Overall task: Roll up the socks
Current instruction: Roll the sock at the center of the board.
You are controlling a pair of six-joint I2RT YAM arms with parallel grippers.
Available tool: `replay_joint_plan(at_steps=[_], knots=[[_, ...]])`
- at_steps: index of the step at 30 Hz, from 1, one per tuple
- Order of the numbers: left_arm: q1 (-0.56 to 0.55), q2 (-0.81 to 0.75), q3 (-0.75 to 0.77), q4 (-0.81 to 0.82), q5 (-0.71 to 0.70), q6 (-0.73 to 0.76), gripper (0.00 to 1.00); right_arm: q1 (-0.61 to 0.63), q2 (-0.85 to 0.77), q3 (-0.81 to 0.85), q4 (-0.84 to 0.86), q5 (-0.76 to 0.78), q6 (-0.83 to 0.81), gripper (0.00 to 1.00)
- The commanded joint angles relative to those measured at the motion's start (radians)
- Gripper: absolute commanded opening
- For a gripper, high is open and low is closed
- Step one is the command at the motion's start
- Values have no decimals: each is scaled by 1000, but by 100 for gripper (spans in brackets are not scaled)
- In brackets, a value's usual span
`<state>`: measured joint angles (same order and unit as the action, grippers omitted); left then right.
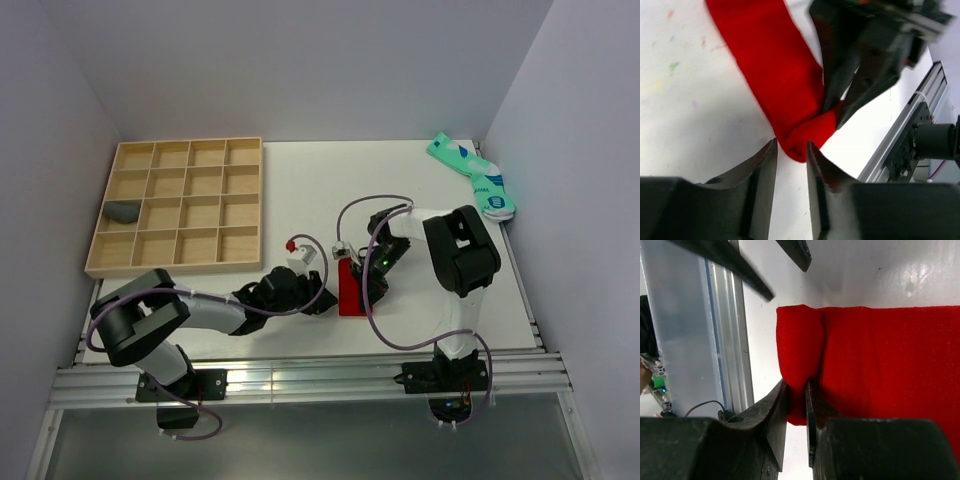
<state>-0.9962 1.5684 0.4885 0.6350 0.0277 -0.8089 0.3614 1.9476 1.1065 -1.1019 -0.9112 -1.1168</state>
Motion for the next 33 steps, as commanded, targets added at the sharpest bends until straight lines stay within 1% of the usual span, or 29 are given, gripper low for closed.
replay_joint_plan(at_steps=[1,2,5,7,8,11,22,25,30,31,33], knots=[[-18,12,38,115,3,140,36,-2,14,26,-39,-20,9,20],[-18,18,47,118,20,157,39,-4,16,27,-36,-18,14,20],[-18,61,108,101,102,243,41,-4,30,41,-36,-15,32,20],[-16,93,124,100,164,261,43,-4,36,47,-41,-17,35,20],[-16,100,134,103,184,266,46,-4,40,50,-41,-14,38,20],[-16,134,159,100,241,277,47,-4,50,62,-39,-6,48,19],[-4,180,167,55,268,306,47,-6,62,72,-47,3,49,19],[7,193,162,68,297,295,47,-6,62,75,-41,6,58,19],[11,217,160,65,299,283,46,-9,63,76,-44,8,57,19],[11,222,162,60,293,283,45,-10,63,78,-42,8,58,18],[11,234,171,52,290,277,40,-10,63,75,-36,11,64,18]])
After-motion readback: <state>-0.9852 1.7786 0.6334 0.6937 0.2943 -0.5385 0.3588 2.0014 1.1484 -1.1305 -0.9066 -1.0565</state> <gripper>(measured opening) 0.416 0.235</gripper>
